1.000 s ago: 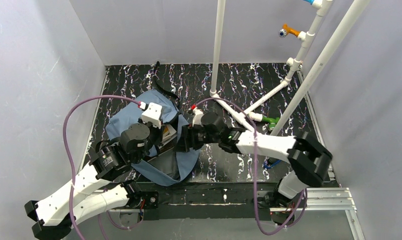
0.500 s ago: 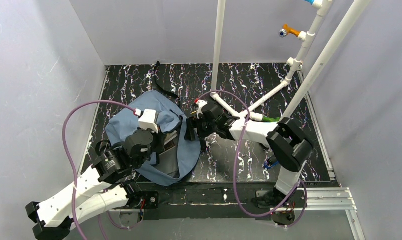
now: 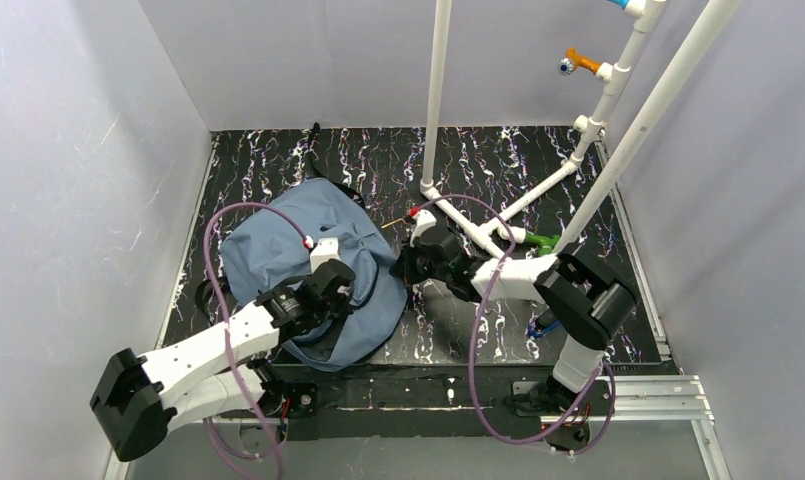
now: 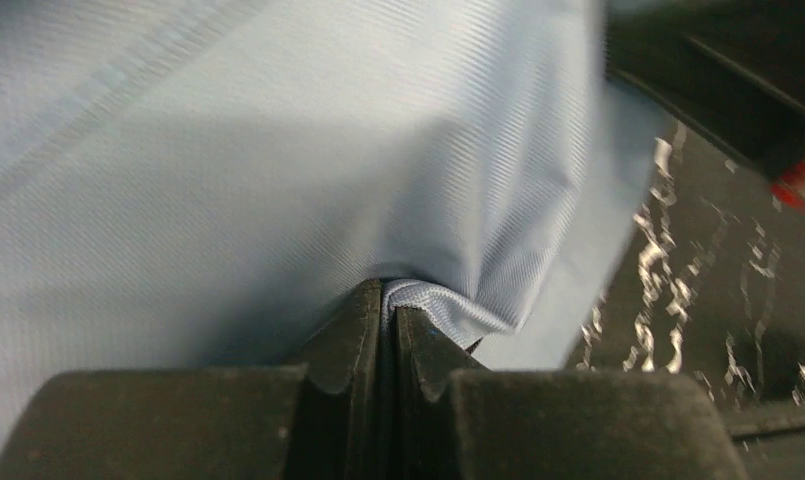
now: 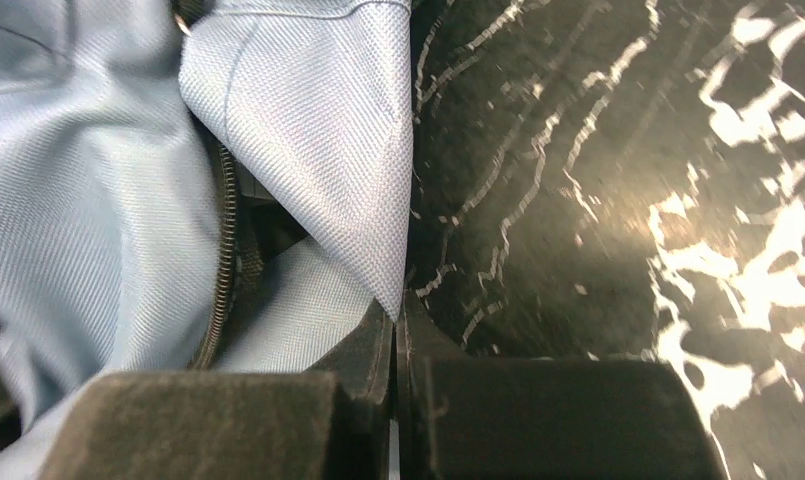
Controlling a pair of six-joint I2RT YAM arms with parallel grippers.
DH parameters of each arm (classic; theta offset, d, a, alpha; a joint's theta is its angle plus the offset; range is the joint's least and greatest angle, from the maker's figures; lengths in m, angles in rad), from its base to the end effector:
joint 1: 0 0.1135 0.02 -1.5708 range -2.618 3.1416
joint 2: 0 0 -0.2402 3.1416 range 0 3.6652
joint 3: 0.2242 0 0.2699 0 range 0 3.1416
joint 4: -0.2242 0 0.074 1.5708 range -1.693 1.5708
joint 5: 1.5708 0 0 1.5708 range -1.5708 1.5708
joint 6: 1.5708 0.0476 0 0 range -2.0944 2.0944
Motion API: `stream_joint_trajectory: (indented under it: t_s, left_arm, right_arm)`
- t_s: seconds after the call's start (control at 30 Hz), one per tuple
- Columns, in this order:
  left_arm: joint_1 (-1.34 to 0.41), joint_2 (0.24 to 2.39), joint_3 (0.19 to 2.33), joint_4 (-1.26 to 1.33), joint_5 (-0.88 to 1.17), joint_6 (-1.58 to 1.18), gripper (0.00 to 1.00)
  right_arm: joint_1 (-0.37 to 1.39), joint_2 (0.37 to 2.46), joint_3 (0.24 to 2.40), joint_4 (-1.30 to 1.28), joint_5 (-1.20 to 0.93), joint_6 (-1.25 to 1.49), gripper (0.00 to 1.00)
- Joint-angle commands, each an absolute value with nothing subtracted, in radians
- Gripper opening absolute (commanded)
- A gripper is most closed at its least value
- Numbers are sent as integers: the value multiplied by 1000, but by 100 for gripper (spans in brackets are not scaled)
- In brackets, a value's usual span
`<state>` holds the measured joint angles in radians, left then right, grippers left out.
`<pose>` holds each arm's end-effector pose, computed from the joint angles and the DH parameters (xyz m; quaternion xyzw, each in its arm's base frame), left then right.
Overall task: Pack the student bag
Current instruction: Zip the student bag at the center of the board.
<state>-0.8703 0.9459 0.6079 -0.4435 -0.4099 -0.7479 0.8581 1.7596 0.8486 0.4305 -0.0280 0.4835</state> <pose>0.1635 -0.1645 0.1948 -0.0228 0.9069 -0.1428 0.3958 0.2485 0.2896 0.1221 -0.1663 0.8387 0.3317 0.3987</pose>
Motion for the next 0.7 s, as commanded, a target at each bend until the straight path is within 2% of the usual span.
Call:
stream_joint_trajectory:
  t_s: [0.0,0.1,0.2,0.3,0.37,0.47,0.6,0.67]
  left_arm:
    - [-738,1042,586,-366,-435,-736,0]
    - [-671,1061,604,-327,-432,-649,0]
    - [-655,1027,627,-311,-394,-541,0]
    - [-654,920,633,-352,-337,-491,0]
    - [-654,832,624,-394,-310,-491,0]
    - [-653,694,597,-446,-299,-508,0]
    - [-652,600,559,-476,-319,-546,0]
    - [-652,609,554,-472,-314,-558,0]
  right_arm:
    - [844,1640,719,584,150,543,1]
    - [845,1598,657,598,148,577,1]
    - [844,1578,638,612,50,552,1]
    - [843,1557,724,435,-43,474,3]
    - [842,1542,812,259,-59,419,21]
    - [828,1515,902,130,-106,381,51]
    - [782,1545,1058,23,-208,396,66]
    - [756,1580,1109,32,-291,436,69]
